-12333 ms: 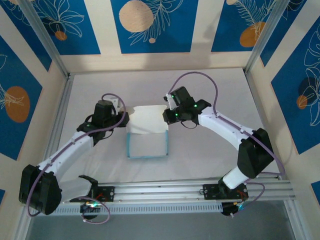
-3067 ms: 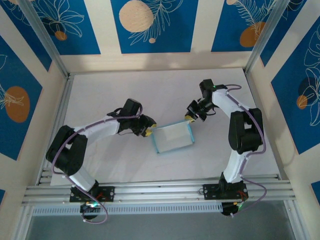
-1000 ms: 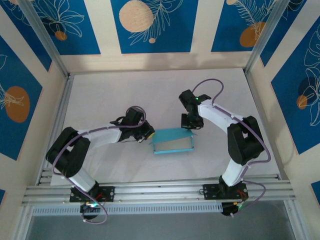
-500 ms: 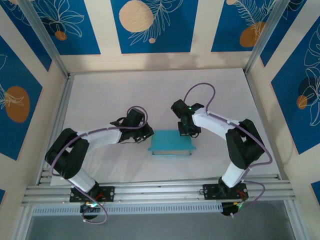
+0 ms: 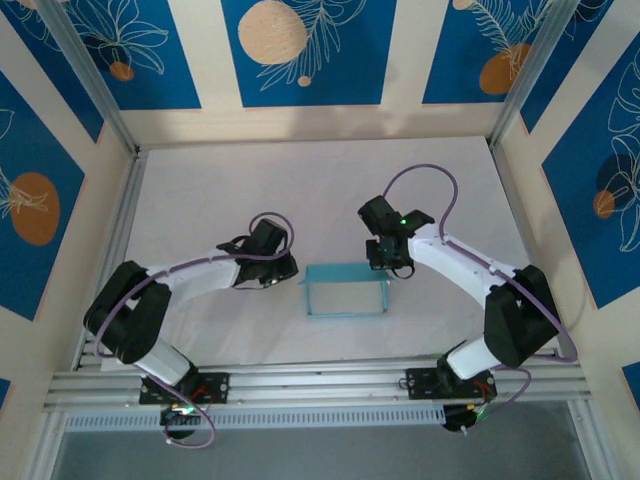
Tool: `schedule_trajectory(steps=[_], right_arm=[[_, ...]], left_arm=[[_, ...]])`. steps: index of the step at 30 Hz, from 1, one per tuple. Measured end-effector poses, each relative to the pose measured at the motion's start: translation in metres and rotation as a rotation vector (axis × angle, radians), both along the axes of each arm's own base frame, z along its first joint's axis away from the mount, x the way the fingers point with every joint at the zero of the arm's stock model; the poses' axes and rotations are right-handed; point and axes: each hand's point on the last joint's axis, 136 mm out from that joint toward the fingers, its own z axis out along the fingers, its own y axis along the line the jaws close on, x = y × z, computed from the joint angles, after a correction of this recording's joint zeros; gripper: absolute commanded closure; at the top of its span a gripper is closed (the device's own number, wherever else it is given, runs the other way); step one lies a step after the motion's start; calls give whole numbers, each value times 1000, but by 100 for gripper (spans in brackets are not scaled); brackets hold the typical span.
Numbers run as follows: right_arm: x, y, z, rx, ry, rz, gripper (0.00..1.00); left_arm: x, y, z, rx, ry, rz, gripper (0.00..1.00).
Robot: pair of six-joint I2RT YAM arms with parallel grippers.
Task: Fold the paper box
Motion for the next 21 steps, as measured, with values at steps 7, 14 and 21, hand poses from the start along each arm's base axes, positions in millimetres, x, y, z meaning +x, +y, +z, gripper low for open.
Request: schedule_trajectory(steps=[7, 14, 21], right_arm=[[-17, -3, -18, -31, 50, 7, 91], [-33, 3, -44, -165, 105, 75, 94], [-36, 2, -53, -214, 117, 70, 95]], left_arm=[[2, 17, 35, 53, -96, 1, 85], [10, 9, 75, 27, -167, -27, 84], [-19, -25, 50, 37, -84, -158, 83]])
